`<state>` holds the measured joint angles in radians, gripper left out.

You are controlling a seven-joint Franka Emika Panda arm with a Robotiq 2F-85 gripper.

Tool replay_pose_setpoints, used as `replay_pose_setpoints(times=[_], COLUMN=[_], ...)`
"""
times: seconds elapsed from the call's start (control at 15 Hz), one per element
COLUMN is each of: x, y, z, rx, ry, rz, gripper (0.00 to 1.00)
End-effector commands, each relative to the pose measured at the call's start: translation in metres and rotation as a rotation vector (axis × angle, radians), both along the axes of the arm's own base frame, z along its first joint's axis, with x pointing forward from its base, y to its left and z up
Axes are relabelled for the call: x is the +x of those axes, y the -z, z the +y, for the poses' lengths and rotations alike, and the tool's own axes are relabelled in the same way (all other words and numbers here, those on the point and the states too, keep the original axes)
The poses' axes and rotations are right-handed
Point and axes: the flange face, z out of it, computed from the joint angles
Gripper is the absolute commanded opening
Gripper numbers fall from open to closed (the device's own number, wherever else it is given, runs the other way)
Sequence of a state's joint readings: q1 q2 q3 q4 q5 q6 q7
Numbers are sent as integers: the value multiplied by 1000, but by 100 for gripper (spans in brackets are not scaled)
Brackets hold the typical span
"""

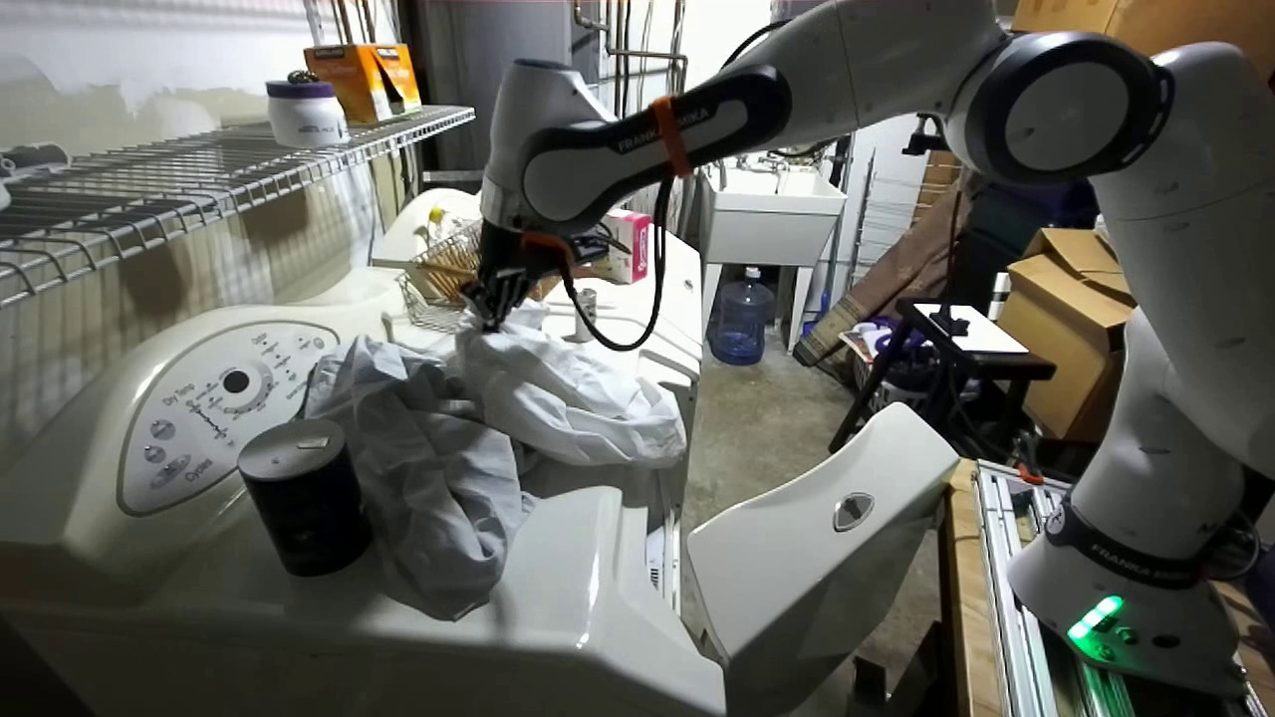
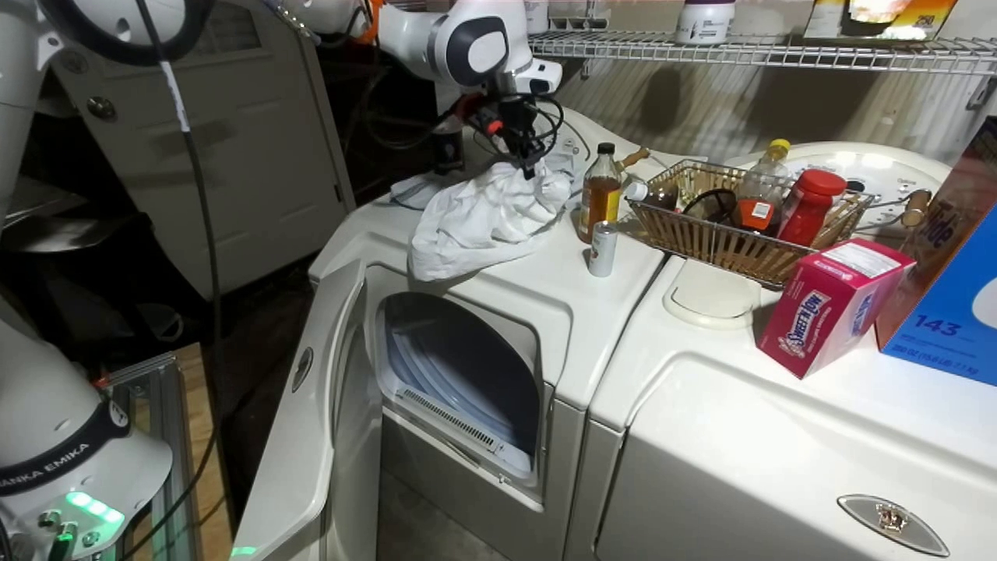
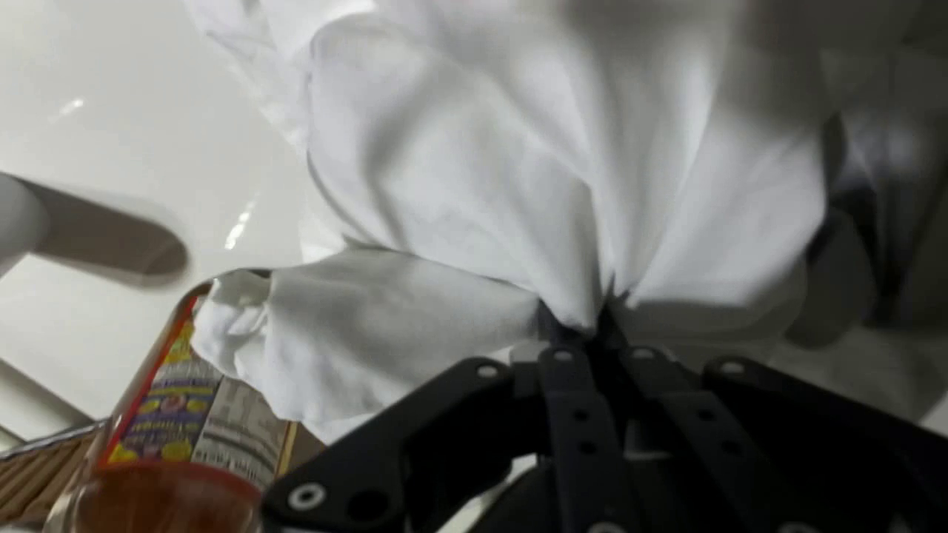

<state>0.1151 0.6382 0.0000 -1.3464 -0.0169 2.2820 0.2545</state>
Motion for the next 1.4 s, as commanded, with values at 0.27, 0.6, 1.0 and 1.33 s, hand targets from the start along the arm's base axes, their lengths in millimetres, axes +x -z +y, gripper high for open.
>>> replay_pose_setpoints(times=[0.27, 0.6, 1.0, 1.33], x=[-34, -43, -48, -33], y=[-113, -121, -101, -46], z=[22, 20, 15, -8], rx=[31, 26, 19, 0], ry=[50, 73, 113, 166], rz=[-152, -128, -13, 139], gripper=[2, 2, 2, 2])
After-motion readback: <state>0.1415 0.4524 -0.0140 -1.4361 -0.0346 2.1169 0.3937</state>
